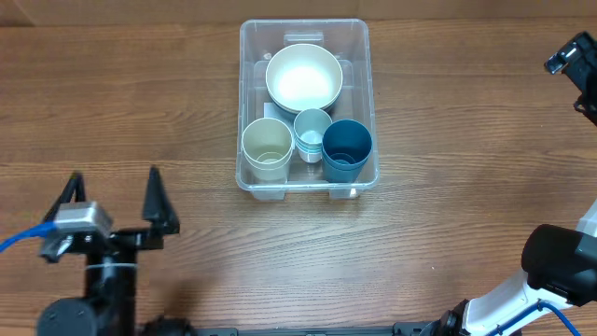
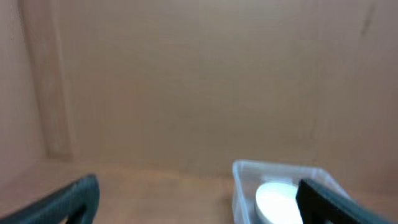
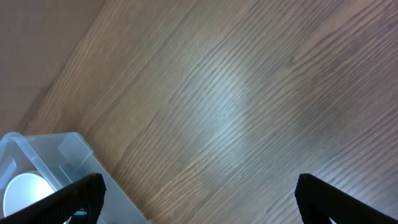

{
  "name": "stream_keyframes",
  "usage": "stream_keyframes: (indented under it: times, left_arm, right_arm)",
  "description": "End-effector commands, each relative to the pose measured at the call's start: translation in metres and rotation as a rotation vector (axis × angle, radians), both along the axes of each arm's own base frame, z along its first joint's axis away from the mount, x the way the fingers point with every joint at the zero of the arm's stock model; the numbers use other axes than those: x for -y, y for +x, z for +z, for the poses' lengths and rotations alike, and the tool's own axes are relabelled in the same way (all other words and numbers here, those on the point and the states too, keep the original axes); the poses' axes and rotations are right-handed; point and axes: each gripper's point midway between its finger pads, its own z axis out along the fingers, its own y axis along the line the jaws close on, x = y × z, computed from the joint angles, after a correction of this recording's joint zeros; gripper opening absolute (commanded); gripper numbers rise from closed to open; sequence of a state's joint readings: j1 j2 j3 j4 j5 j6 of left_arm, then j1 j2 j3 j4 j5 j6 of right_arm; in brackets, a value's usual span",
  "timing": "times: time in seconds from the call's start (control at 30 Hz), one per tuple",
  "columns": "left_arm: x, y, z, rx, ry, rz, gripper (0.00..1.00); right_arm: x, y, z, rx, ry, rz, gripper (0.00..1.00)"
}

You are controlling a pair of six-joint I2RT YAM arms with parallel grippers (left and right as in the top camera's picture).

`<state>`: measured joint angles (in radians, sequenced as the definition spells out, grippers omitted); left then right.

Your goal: Pack container

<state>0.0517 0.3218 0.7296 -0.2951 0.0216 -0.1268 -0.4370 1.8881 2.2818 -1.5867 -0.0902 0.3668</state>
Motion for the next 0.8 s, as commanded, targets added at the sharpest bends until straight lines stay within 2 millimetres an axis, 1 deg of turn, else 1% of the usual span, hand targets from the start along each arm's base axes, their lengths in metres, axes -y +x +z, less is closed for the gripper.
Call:
stream_keyframes:
  times: [0.0,0.03,0.13,0.23,0.4,0.5,0.53,0.77]
  left_arm:
    - [0.023,0.016,-0.053,0.055,0.033,-0.144,1.0]
    - [0.023,0.019,-0.069,0.064,0.025,-0.144,1.0]
    - [0.02,0.021,-0.107,0.069,0.013,-0.135,1.0]
    - [0.02,0.022,-0.128,0.071,0.013,-0.136,1.0]
    - [0.022,0.028,-0.176,-0.021,-0.017,-0.154,1.0]
    - [0.018,0.03,-0.212,-0.153,-0.038,-0.137,1.0]
    - [0.018,0.03,-0.217,-0.172,-0.036,-0.133,1.0]
    - [0.018,0.03,-0.216,-0.169,-0.041,-0.136,1.0]
  right_arm:
    - [-0.001,0.001,0.013,0.038,-0.013,-0.005,1.0]
    - [-0.001,0.001,0.013,0.038,-0.013,-0.005,1.0]
    - [-0.001,0.001,0.013,0.038,-0.013,-0.005,1.0]
    - [-0.001,0.0,0.013,0.038,-0.013,-0.005,1.0]
    - [-0.001,0.0,0.013,0.038,-0.013,-0.005,1.0]
    - [-0.001,0.0,0.013,0.038,-0.013,-0.005,1.0]
    - [-0.001,0.001,0.013,0.038,-0.013,-0.005,1.0]
    - [-0.001,0.001,0.013,0.038,-0.013,-0.005,1.0]
